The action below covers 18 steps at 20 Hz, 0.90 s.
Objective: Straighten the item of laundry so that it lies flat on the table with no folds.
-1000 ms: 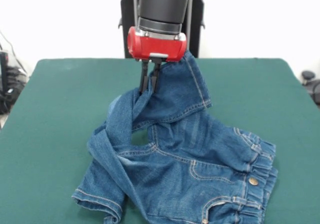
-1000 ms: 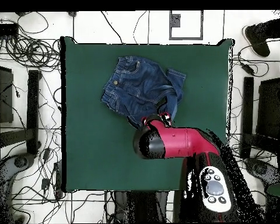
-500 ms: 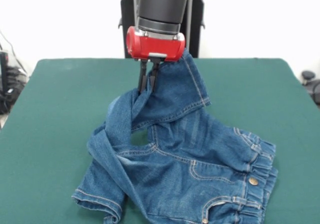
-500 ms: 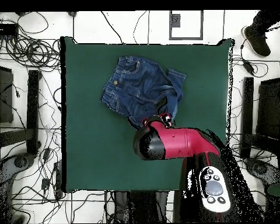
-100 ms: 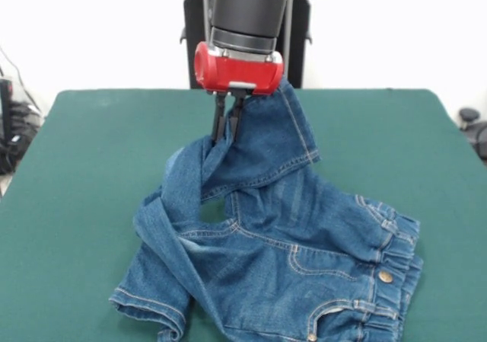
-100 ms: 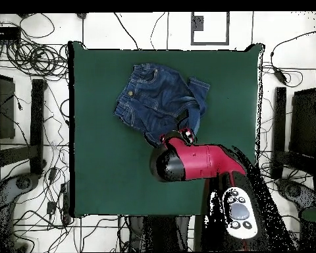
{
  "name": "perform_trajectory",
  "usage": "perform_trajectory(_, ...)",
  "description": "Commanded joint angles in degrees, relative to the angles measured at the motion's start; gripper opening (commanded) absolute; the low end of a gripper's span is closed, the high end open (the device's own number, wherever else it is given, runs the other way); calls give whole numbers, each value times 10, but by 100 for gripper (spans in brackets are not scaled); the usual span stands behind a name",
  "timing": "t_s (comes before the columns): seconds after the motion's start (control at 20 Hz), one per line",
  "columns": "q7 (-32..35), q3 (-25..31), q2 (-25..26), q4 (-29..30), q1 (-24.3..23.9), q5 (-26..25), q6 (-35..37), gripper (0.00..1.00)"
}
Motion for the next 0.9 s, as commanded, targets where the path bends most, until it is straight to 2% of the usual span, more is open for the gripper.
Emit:
perform_trajectory(0.05,30,41,30,16,24,-9,51,0)
perform_trajectory(0.5,8,9,68,-10,49,-42,74,0)
perform_trajectory(0.9,9,-7,89,-31,65,-45,114,0)
